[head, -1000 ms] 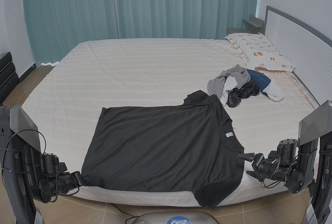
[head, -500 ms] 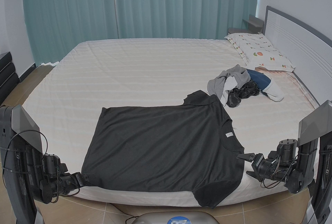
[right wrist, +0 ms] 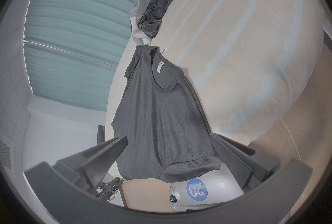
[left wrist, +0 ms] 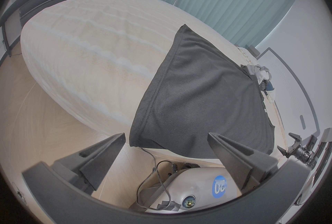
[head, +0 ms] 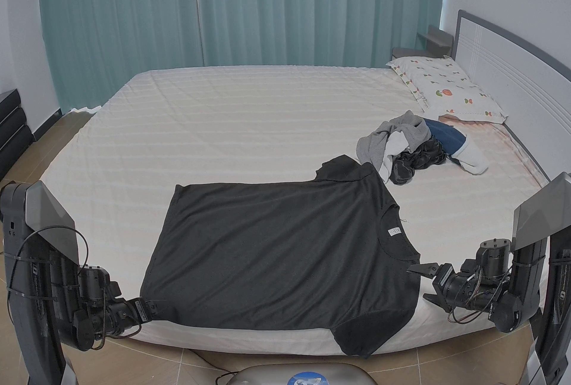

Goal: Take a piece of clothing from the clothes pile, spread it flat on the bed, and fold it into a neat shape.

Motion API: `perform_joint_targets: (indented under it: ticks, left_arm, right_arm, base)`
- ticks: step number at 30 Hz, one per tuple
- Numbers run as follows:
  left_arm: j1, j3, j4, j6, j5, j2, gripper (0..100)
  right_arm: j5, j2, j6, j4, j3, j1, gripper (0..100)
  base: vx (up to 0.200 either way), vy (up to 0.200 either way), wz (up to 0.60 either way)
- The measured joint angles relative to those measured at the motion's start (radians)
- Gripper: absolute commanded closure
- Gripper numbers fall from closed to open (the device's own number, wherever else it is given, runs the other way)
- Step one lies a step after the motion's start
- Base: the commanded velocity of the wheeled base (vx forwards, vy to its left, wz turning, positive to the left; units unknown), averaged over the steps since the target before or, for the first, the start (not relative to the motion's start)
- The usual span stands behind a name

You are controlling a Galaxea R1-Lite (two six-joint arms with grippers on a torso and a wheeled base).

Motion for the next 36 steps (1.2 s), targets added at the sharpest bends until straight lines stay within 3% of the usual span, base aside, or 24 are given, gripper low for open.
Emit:
perform_joint_targets:
  ticks: [14,24,36]
  left_arm:
    - [-0.019,-0.011,0.0,0.0,0.022,0.014,0]
    - [-0.045,-0.027,0.0,-0.001,0.089,0.031,0]
    - [-0.058,-0.025,-0.017,-0.01,0.091,0.045,0]
  right_arm:
    - [0.0,0.001,-0.001,0.0,0.0,0.0,0]
    - [0.0,0.001,-0.001,0.0,0.0,0.0,0]
    - [0.0,0.001,-0.001,0.0,0.0,0.002,0]
  base:
    - [0.0,0.0,0.0]
    - [0.0,0.0,0.0]
    - [0.0,0.0,0.0]
